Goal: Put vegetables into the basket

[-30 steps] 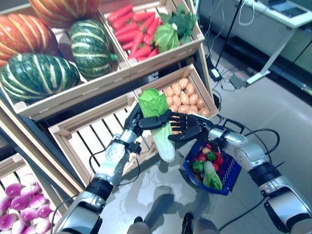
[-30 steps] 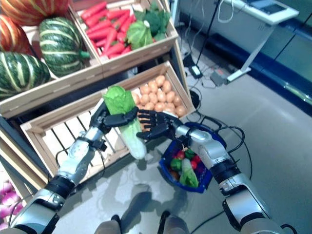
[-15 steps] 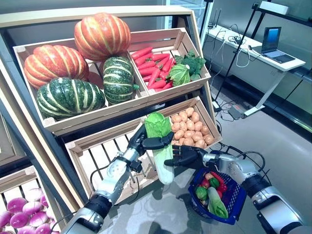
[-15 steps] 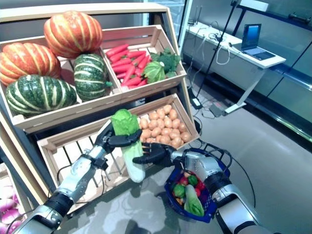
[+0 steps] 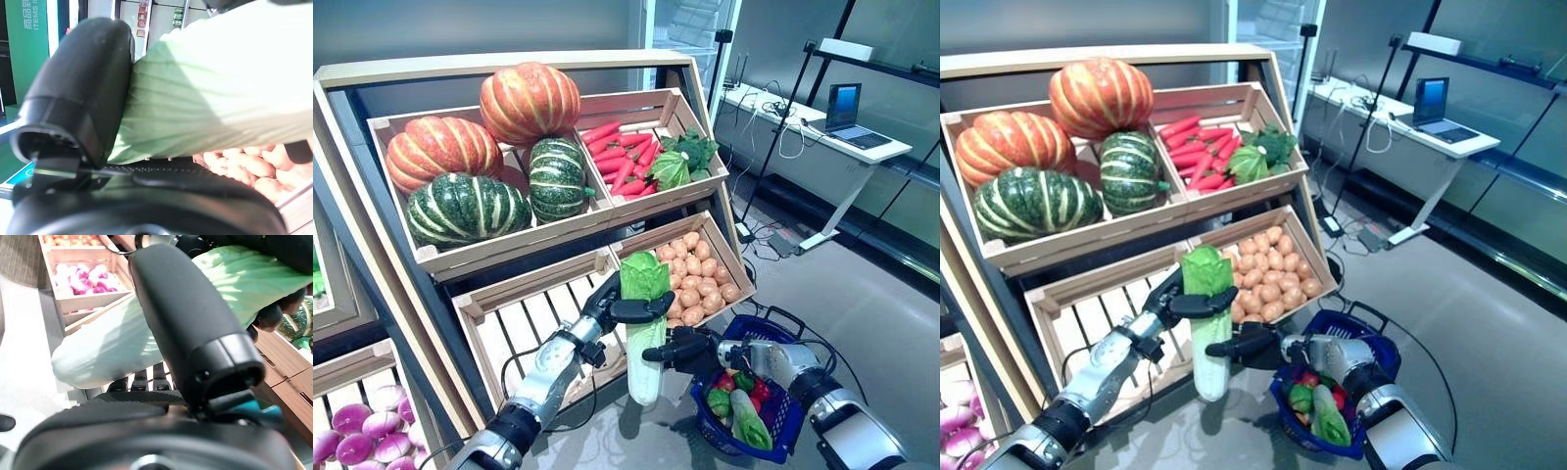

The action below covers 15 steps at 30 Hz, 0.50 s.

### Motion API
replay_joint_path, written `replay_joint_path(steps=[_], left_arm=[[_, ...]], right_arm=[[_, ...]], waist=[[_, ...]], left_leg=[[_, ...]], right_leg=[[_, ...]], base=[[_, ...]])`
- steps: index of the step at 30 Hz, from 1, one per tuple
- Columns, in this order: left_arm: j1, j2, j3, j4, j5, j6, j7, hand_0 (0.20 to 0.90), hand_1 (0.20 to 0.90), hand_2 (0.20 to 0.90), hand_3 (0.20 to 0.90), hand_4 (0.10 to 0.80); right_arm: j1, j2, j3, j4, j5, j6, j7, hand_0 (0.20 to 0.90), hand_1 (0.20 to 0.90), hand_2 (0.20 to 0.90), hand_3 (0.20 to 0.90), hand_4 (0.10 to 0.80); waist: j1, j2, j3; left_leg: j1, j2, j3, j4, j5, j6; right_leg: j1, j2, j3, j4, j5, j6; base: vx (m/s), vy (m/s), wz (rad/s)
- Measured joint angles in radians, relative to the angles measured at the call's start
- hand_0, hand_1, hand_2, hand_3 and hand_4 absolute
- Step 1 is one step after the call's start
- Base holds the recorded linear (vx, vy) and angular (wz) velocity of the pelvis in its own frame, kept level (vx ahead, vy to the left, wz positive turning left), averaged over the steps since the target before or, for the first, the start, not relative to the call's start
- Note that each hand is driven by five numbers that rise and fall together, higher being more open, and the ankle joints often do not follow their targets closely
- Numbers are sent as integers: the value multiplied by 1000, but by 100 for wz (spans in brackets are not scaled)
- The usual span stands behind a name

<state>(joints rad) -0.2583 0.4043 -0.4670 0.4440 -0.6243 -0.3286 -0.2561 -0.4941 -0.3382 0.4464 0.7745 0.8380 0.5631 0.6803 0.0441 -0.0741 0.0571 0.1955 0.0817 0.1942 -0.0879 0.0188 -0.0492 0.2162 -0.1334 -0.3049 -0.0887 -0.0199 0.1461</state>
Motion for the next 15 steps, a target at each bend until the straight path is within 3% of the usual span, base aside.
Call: replay_joint_path(steps=[6,7,15], left_arm=[[7,0,0,-13,-56,18,-2,300,300,300,300,400],[8,0,-2,-13,-59,19,-6,300,300,300,300,400],[8,2,4,-12,-127,58,14,300,300,300,300,400]], right_arm=[[24,14,6,7,79,-3,-17,900,900,900,900,800],[28,19,6,7,80,-3,-17,300,300,300,300,400],[37,37,48,2,80,-62,-31,300,300,300,300,400]], waist=[[2,4,-6],[2,4,-6],[1,7,-21]], left_leg=[[0,0,-2,0,2,0],[0,0,-2,0,3,0],[0,1,-7,0,4,0]], right_leg=[[1,1,0,0,2,0],[1,1,-1,0,2,0],[3,1,-2,0,2,0]], base=[[0,0,0],[0,0,0],[0,0,0]])
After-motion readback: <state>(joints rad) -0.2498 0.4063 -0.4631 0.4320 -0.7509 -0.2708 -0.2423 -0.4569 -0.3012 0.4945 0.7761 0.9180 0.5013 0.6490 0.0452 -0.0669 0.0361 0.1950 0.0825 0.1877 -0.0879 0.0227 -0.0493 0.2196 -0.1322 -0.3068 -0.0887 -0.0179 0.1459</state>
